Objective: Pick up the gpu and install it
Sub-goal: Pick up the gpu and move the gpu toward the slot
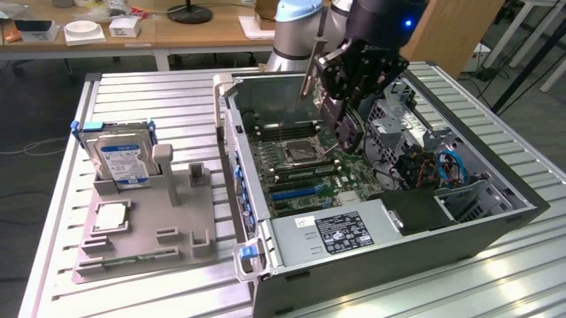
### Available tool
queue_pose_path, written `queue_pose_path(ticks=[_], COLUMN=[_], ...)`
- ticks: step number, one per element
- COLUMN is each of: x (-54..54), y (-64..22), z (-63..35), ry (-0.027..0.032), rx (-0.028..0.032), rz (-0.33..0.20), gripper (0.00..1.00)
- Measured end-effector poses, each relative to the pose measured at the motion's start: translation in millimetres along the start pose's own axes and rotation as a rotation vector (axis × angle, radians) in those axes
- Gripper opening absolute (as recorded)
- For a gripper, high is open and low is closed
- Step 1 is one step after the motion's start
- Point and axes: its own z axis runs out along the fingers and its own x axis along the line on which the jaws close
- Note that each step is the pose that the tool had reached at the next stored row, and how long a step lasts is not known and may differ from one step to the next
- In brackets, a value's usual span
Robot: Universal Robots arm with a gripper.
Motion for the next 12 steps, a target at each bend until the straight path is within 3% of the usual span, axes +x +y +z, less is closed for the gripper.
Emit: queue_pose_path(ticks=[12], x=[-3.9], y=[2.0], z=[0.0], ry=[0.0], rx=[0.0], rz=[0.0], gripper=[0.26])
